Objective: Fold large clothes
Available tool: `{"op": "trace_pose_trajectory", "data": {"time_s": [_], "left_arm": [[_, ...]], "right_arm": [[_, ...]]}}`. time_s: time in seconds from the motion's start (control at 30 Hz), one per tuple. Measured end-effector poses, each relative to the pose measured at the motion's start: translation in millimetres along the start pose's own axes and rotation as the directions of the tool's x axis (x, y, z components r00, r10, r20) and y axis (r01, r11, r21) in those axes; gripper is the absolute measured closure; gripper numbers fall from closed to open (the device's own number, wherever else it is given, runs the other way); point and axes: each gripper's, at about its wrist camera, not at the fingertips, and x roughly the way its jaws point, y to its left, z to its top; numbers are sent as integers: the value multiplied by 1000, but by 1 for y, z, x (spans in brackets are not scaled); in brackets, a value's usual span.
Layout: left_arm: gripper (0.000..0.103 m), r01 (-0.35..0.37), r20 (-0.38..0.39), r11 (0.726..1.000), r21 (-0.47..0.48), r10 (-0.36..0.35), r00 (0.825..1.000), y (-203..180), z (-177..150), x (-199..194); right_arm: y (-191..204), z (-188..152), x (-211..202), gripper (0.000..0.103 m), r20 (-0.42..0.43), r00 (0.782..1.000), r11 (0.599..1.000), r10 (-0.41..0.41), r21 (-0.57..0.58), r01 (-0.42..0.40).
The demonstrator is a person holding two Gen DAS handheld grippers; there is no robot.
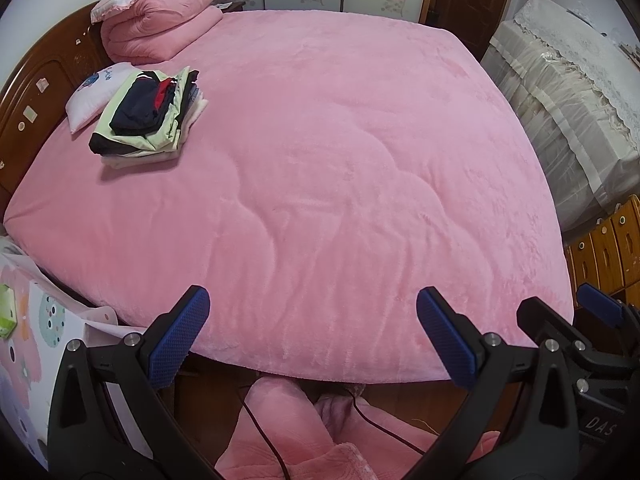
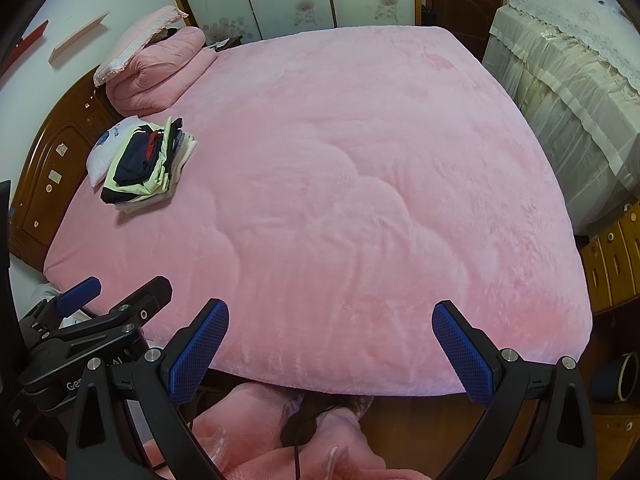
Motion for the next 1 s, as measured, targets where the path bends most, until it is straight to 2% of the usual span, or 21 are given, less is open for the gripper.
{"op": "trace_pose_trajectory", "data": {"time_s": [1.0], "left_arm": [[1,7,-6,1000,28,-7,1000,5,-1,2]], "right_arm": [[-12,-10,0,0,-15,1000,1000,-9,15,9]]}}
